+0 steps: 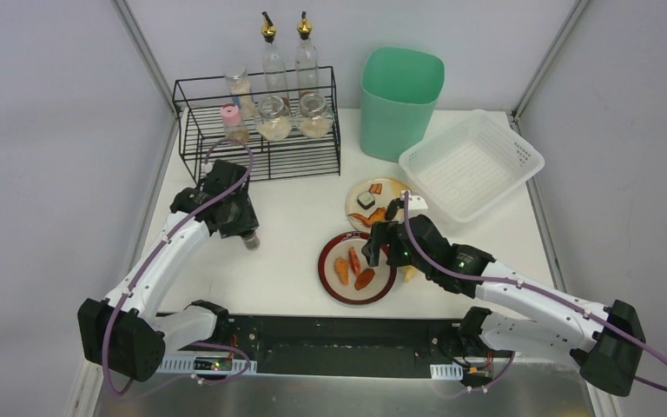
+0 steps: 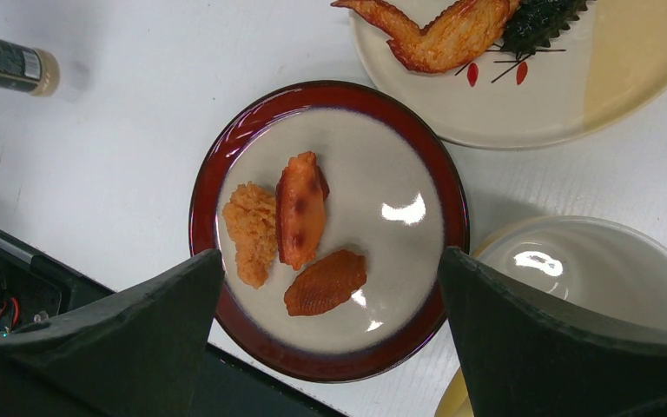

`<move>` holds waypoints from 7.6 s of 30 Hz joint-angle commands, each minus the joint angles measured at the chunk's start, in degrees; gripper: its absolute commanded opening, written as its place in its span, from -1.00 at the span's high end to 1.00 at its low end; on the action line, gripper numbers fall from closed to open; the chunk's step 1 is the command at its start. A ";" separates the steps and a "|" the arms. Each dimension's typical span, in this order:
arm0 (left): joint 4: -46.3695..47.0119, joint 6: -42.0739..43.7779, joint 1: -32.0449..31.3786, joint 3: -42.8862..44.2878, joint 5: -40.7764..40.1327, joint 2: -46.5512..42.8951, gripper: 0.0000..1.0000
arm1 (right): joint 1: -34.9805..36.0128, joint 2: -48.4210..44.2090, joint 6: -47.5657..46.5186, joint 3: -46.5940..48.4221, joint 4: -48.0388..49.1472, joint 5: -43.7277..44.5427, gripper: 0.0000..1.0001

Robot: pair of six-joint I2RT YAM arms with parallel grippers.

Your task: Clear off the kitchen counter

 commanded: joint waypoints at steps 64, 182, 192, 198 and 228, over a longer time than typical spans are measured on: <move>-6.37 1.62 25.76 64.87 2.50 43.28 1.00 | 0.46 -1.72 -0.27 1.27 0.06 0.00 -0.98; 26.51 -1.62 -16.28 -11.33 21.42 3.98 -0.60 | 0.22 1.05 26.61 3.39 -26.60 11.70 -0.62; 26.79 -1.27 -16.28 -12.89 21.04 2.88 -0.61 | 0.25 4.05 26.30 4.02 -28.00 11.67 -0.15; 27.30 -1.18 -16.28 -13.06 21.19 2.96 -0.61 | 0.28 4.79 26.80 3.87 -29.31 12.56 0.21; 27.94 -1.27 -16.28 -13.19 22.15 4.04 -0.61 | -4.87 7.70 5.05 34.14 -39.09 25.87 1.00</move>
